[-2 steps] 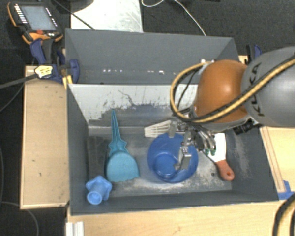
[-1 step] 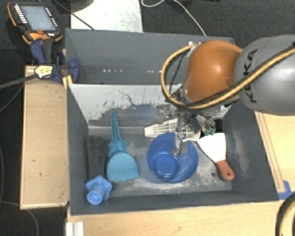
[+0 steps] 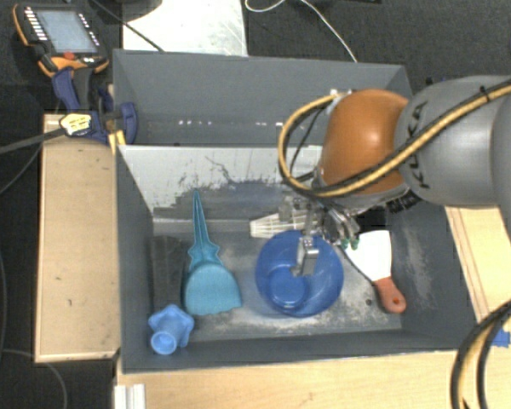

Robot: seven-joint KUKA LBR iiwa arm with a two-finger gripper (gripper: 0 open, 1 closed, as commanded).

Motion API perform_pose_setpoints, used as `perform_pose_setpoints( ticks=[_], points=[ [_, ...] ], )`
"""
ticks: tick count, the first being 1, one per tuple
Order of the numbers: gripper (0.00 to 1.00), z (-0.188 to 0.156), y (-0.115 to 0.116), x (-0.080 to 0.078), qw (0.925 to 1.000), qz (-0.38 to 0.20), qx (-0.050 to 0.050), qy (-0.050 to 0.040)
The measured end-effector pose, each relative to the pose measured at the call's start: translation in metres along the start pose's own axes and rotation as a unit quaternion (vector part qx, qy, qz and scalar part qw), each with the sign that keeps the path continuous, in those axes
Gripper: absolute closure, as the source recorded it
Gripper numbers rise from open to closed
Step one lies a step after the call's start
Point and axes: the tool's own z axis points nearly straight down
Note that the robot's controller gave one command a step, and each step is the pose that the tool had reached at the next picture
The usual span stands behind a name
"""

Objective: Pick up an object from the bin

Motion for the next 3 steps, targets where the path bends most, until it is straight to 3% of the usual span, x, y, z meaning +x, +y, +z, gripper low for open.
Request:
perform_pose_setpoints(
  ticks=[1, 2, 3],
  points=[
    [1.00, 0.046, -0.026, -0.012, 0.9980, -0.063, -0.003, -0.0078],
    [1.00, 0.046, -0.025, -0.012, 0.9980, -0.063, -0.003, -0.0077],
    [1.00, -0.034, -0.034, 0.002, 0.9976, -0.070, -0.002, -0.0046]
  ],
)
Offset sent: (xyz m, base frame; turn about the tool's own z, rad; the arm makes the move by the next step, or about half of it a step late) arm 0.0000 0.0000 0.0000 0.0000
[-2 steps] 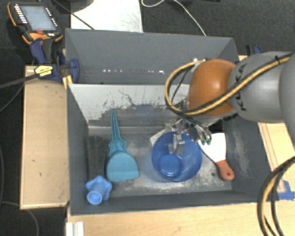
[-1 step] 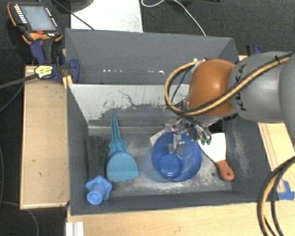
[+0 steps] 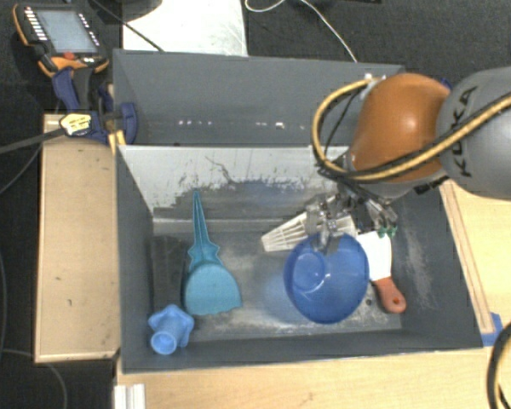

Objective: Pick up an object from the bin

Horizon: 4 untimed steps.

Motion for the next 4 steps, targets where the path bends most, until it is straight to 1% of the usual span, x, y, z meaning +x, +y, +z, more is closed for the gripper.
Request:
perform_pose_setpoints(
  ticks=[1, 2, 3, 4],
  points=[
    [1.00, 0.043, -0.007, -0.009, 1.0000, -0.002, 0.000, -0.0066],
    [1.00, 0.060, -0.007, -0.007, 1.0000, -0.001, -0.001, -0.0043],
    [1.00, 0.042, -0.073, 0.063, 0.9998, -0.020, 0.000, -0.0090],
    [1.00, 0.042, -0.073, 0.063, 0.9998, -0.020, 0.000, -0.0090]
  ],
)
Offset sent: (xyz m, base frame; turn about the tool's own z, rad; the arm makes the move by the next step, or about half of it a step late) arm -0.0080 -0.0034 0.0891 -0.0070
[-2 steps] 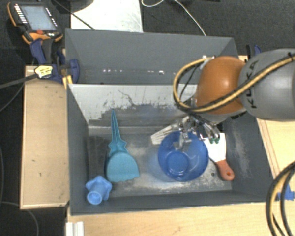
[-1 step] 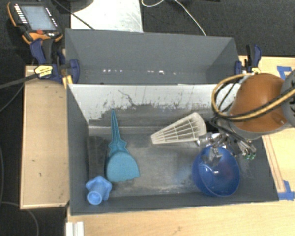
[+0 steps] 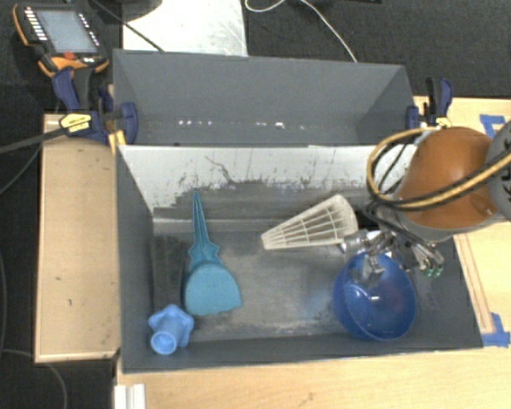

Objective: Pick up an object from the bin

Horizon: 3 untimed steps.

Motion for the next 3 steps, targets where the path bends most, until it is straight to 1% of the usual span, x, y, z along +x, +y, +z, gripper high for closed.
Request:
perform_pose_setpoints(
  ticks=[1, 2, 3],
  points=[
    [1.00, -0.046, -0.003, 0.000, 0.9998, -0.017, 0.001, -0.0038],
    [1.00, -0.005, -0.005, -0.008, 0.9998, -0.020, -0.001, -0.0009],
    [1.00, -0.098, -0.007, -0.003, 0.9993, -0.038, 0.002, -0.0063]
  ],
)
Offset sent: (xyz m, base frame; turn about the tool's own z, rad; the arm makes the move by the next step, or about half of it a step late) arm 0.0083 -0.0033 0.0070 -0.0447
